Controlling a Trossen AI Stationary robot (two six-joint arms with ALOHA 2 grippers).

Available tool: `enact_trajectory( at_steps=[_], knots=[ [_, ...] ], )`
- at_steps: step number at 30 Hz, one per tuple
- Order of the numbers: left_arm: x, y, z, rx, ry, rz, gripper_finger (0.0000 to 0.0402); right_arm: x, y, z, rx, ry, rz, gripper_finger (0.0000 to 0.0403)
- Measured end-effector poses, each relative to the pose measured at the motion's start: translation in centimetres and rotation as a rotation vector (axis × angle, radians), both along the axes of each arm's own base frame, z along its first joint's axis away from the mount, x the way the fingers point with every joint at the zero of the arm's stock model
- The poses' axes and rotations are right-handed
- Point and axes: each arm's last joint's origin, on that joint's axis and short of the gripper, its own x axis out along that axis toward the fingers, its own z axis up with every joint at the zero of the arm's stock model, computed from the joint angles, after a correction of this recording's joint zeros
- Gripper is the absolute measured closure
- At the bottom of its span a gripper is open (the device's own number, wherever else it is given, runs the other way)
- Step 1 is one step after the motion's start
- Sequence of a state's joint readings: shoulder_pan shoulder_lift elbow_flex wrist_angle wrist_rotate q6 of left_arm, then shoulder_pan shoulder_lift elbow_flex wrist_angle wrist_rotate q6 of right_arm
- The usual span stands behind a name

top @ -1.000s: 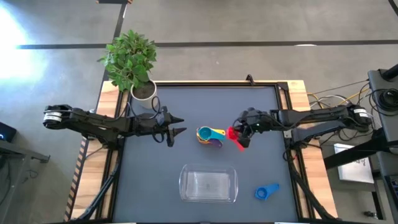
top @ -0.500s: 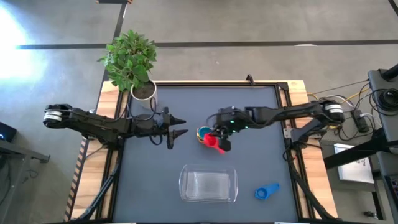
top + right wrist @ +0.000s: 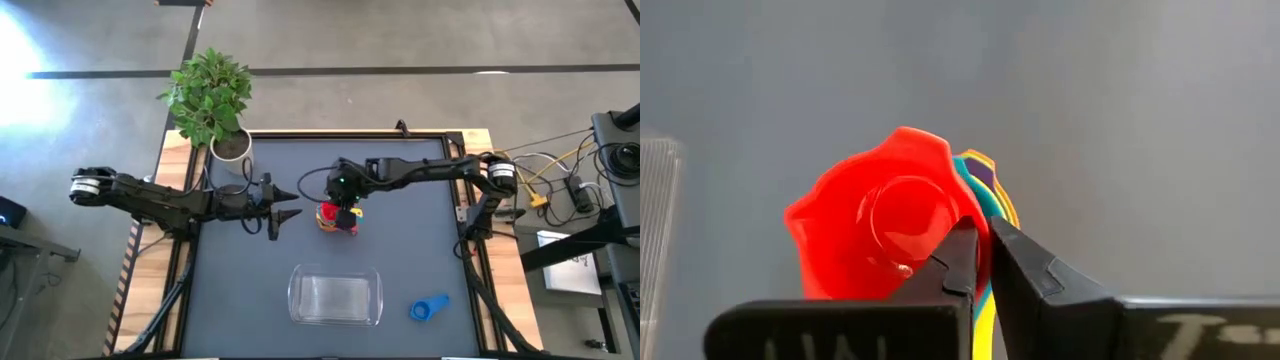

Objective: Nest measuring cups in basket
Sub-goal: Stack the orange measuring cup on top of the light blue measuring cup, then stack the dark blue measuring cup on top of the orange measuring cup

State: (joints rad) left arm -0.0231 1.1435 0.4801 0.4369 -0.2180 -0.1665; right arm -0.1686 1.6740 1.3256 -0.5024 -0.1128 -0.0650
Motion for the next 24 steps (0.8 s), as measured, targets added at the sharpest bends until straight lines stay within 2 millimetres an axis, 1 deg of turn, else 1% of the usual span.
enact_trajectory(
  at_steps=[3, 5, 10, 13, 15, 18, 22, 24],
  knots=[
    [0.0, 0.0, 0.0, 0.000, 0.002, 0.000, 0.0215, 0.0, -0.6, 0.1, 0.032, 0.002, 0.006, 0.0375],
    [0.0, 0.0, 0.0, 0.000, 0.002, 0.000, 0.0215, -0.1, -0.9, 0.1, 0.042, 0.008, 0.006, 0.0357],
    [0.0, 0.0, 0.0, 0.000, 0.003, 0.000, 0.0215, -0.5, -0.8, 0.2, 0.040, 0.027, 0.009, 0.0306],
    [0.0, 0.0, -0.1, 0.000, 0.007, 0.000, 0.0215, -1.3, -0.7, 0.8, 0.052, 0.058, -0.009, 0.0283],
    [0.0, 0.0, -0.2, 0.000, 0.016, 0.000, 0.0215, -2.2, -0.3, 1.4, 0.082, 0.096, -0.040, 0.0272],
    [-0.1, 0.0, -0.2, 0.000, 0.023, 0.000, 0.0215, -4.1, 1.3, 2.5, 0.107, 0.156, -0.051, 0.0265],
    [-0.1, 0.0, -0.3, 0.007, 0.034, -0.002, 0.0215, -7.1, 5.6, 3.3, 0.061, 0.190, -0.040, 0.0266],
    [-0.1, 0.0, -0.3, 0.017, 0.033, -0.004, 0.0215, -8.8, 7.9, 3.2, 0.049, 0.195, -0.030, 0.0269]
  ],
)
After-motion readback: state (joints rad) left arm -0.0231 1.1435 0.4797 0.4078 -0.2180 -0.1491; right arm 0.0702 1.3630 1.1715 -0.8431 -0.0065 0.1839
